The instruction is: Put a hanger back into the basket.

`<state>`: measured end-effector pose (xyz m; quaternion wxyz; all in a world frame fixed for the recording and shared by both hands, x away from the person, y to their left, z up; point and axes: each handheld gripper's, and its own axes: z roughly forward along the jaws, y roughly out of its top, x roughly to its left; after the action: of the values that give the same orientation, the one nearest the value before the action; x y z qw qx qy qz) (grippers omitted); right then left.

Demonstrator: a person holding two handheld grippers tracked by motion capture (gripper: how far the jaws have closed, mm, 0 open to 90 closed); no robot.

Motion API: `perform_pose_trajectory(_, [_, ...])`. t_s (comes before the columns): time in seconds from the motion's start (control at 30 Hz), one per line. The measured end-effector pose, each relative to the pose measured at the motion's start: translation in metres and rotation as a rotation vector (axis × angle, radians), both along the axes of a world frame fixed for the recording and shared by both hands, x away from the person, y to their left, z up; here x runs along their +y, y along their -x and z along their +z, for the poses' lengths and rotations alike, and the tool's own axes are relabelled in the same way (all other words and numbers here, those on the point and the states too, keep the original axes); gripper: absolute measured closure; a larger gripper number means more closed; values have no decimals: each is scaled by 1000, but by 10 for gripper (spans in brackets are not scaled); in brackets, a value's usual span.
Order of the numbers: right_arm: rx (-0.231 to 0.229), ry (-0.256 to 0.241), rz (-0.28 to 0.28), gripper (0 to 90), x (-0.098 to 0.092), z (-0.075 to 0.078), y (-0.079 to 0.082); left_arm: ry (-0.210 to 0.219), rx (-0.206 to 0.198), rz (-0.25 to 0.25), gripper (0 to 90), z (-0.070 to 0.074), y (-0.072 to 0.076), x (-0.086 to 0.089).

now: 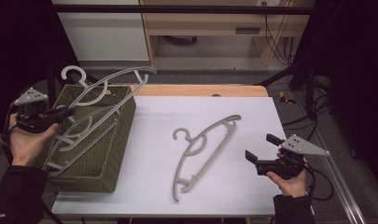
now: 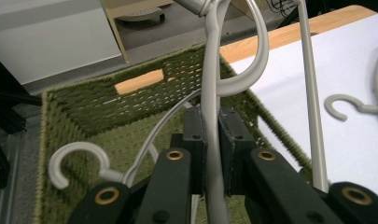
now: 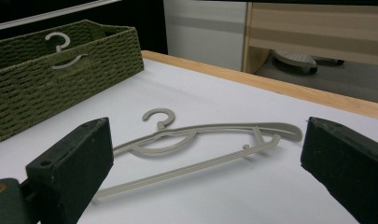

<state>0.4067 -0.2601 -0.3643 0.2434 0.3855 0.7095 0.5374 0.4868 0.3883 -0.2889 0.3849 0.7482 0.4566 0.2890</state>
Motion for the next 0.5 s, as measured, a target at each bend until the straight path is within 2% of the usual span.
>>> perform_pose_trajectory(0.1, [3,-2,1,26,0,0,0,-20,-3,0,824,-3,2,9])
perform_pose_trajectory(0.27, [2,2,-2,26,1,-1,-1,-6,-9,14,824,-9,4,25])
perform_pose_trajectory(0.33, [3,2,-2,26,1,-1,-1,-16,-18,19,824,-11,5,30])
perform_pose_trajectory(0.4, [2,3,-2,26,1,-1,-1,-34,-11,19,824,-12,6,34])
perform_pose_trajectory(0.5, [2,4,-3,26,1,-1,-1,-34,-11,28,824,-15,6,40])
